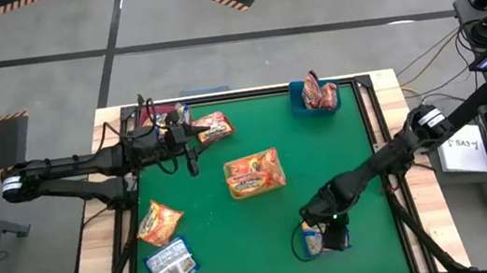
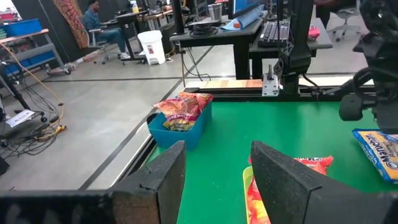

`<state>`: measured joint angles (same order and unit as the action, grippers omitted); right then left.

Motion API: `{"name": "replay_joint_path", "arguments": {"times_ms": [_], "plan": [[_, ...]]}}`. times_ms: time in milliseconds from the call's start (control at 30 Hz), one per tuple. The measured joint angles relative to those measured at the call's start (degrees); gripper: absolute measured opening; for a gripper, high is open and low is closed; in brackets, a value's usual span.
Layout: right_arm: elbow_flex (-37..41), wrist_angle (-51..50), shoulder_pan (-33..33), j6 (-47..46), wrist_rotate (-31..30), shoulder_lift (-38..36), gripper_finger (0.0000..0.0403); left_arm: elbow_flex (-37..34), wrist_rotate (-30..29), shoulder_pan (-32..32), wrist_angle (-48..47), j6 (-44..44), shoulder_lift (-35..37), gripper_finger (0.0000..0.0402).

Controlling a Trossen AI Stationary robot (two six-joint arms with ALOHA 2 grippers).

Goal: Sort Maruchan noodles
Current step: Put the blue noodle pack into the red bin

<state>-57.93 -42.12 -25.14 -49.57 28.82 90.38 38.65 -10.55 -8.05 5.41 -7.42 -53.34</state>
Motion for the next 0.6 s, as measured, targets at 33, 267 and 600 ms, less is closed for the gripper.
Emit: {"name": "replay_joint_path", "arguments": {"times_ms": [33, 267, 600], "plan": [[0.00, 0.01, -0.34, 0.30, -1.20, 0.25, 0.0051, -0.02, 0.00, 0.00, 0.17, 0.00, 0.02, 0.0164], [-0.08, 0.71, -1.74, -0.35, -2.82, 0.82, 0.0069, 0.00, 0.01, 0.01, 1.68, 0.66, 0.02, 0.0164], [-3.25, 0.45, -1.61, 4.65, -4.86, 0.82, 0.0215, 0.00, 0.17, 0.01, 1.70, 0.96, 0.00, 0.0164]]}}
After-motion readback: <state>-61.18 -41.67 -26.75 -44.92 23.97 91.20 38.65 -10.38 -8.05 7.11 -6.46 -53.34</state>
